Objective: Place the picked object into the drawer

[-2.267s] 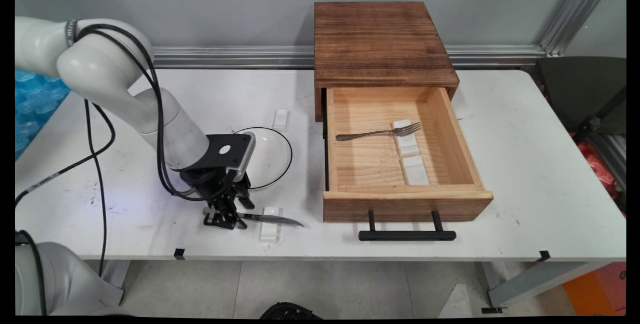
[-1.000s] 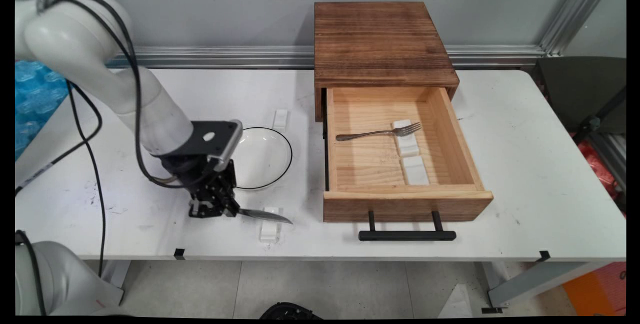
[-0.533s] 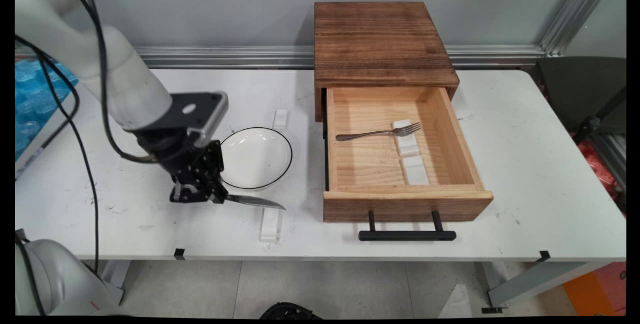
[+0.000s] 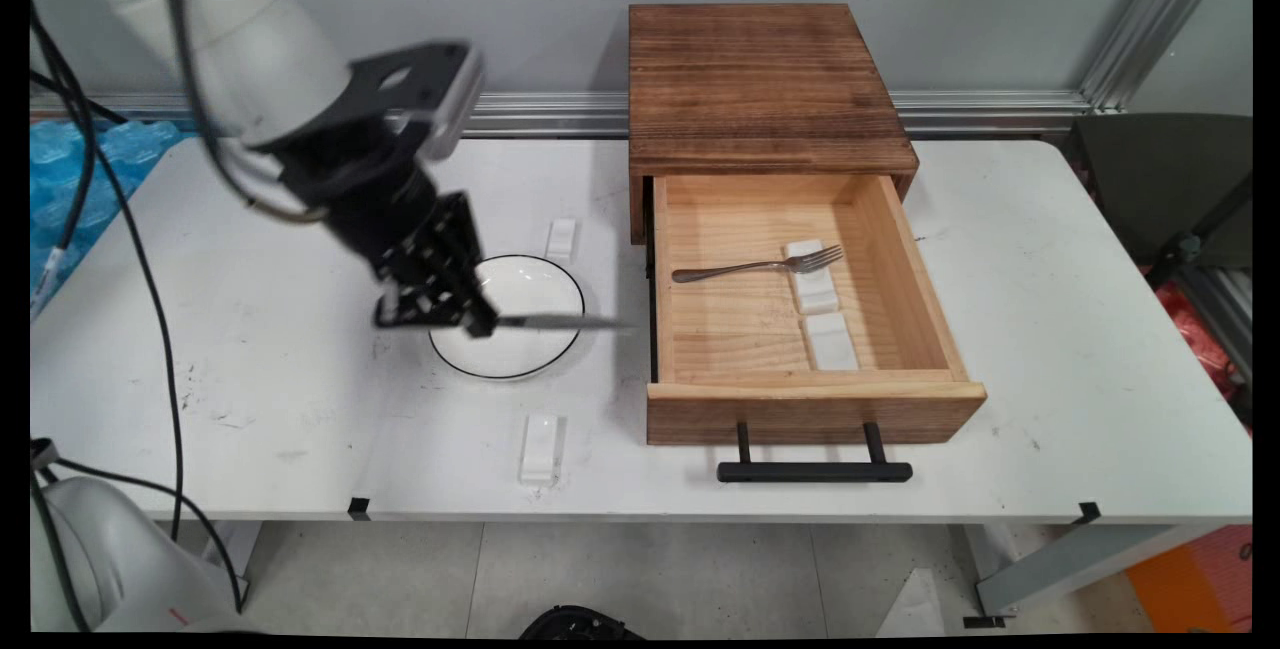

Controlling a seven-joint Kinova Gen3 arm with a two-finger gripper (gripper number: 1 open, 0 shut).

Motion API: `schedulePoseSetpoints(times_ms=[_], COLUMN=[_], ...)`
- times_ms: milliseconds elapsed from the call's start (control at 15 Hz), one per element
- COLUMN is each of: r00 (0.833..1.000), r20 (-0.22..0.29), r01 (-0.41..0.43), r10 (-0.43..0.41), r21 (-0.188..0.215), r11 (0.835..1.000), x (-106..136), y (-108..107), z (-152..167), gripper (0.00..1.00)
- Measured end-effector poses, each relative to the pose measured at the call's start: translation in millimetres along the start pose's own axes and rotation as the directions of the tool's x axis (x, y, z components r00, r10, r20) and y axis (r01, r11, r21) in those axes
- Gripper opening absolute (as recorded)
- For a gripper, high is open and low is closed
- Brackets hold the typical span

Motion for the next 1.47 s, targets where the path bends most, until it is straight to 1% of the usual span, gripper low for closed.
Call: schedulePoseSetpoints(times_ms=[133,333,533,733,800,1067,1267,1467], r00=[1.000,0.998,0.996,0.994,0.994,0.993,0.993,0.994], r20=[-0.023,-0.060,-0.089,-0.105,-0.108,-0.114,-0.109,-0.098], r01=[0.008,0.017,0.038,0.048,0.049,0.049,0.051,0.056], r10=[-0.007,-0.013,-0.030,-0.036,-0.037,-0.034,-0.037,-0.045], r21=[0.023,0.052,0.084,0.109,0.112,0.127,0.125,0.113], r11=[1.000,0.998,0.996,0.993,0.992,0.991,0.991,0.992], x=[21,56,88,117,122,156,174,184], y=[-9,-26,-45,-62,-65,-85,-94,-99], z=[-6,-1,13,34,40,76,103,127], gripper=[0.00,0.00,0.00,0.00,0.00,0.00,0.00,0.00])
